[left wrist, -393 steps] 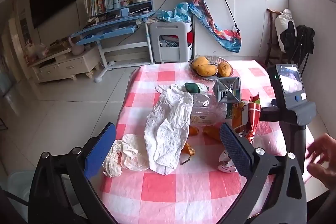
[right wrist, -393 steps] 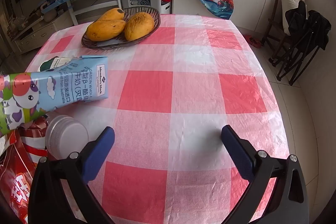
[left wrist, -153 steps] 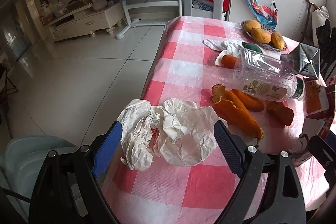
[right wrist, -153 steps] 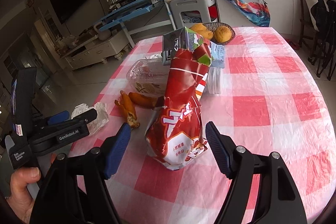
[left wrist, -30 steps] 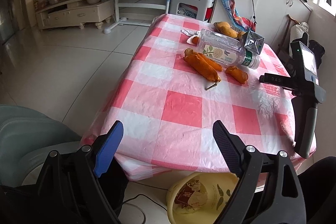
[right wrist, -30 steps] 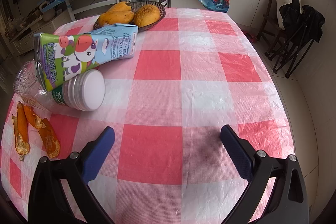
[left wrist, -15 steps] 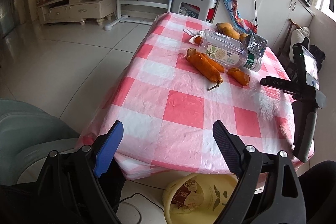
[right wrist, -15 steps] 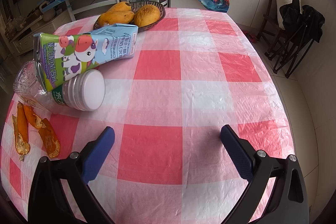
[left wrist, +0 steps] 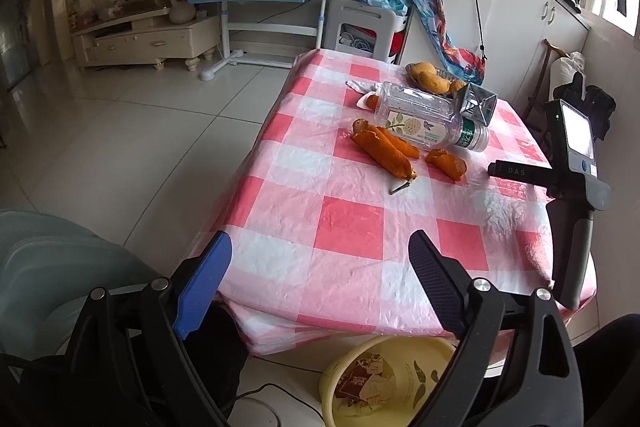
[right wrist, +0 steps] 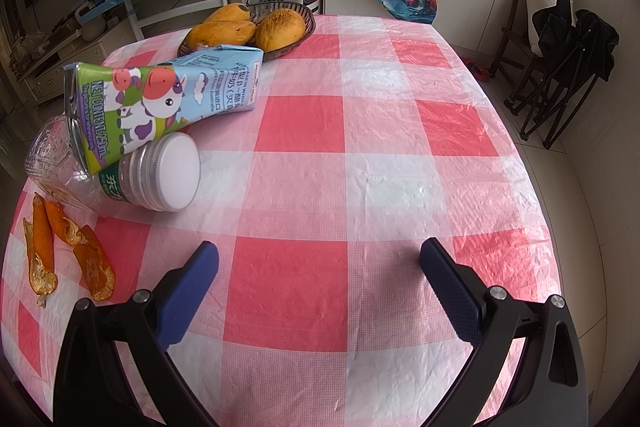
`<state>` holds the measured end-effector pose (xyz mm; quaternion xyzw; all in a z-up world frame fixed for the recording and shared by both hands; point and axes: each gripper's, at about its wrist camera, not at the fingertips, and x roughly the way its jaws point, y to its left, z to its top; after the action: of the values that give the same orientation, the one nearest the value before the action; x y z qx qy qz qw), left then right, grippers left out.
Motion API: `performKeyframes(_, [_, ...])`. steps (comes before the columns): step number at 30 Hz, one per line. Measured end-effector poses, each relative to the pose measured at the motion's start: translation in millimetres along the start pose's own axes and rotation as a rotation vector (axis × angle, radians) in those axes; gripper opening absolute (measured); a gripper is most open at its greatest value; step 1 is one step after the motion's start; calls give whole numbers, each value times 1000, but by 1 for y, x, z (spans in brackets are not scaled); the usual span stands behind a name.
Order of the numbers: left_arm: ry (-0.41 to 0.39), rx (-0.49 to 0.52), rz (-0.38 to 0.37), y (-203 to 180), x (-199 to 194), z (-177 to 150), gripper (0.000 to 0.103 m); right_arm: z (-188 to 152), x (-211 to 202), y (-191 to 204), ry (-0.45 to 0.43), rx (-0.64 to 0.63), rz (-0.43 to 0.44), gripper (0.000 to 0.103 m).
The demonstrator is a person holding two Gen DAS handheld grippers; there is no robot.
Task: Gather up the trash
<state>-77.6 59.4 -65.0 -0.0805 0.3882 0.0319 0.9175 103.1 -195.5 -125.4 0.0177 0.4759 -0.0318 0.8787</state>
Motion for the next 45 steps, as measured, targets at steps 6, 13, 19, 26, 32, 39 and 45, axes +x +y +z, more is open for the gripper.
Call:
performKeyframes(6, [15,-25,-38,5,-2,0,87,1,1,0,0,0,0,96])
performKeyframes(13, [27,67,16,-17,8,5,87,0,0,0,0,0,0,96])
performKeyframes(19, [1,175,67,-39,14,16,87,1,0,0,0,0,0,96])
performKeyframes(26, [-22,258,82,-58,29,36,88,1,0,0,0,0,-1,96])
performKeyframes(32, [-25,271,64,-66,39,42,88,1,0,0,0,0,-1,96])
performKeyframes(39, [-9,253,35,-66,46,42,89,0,-1,1,1,-3,2,96])
performKeyframes(45, [-3,245,31,-64,47,42,89,-1,-3,3,22,-24,29,96])
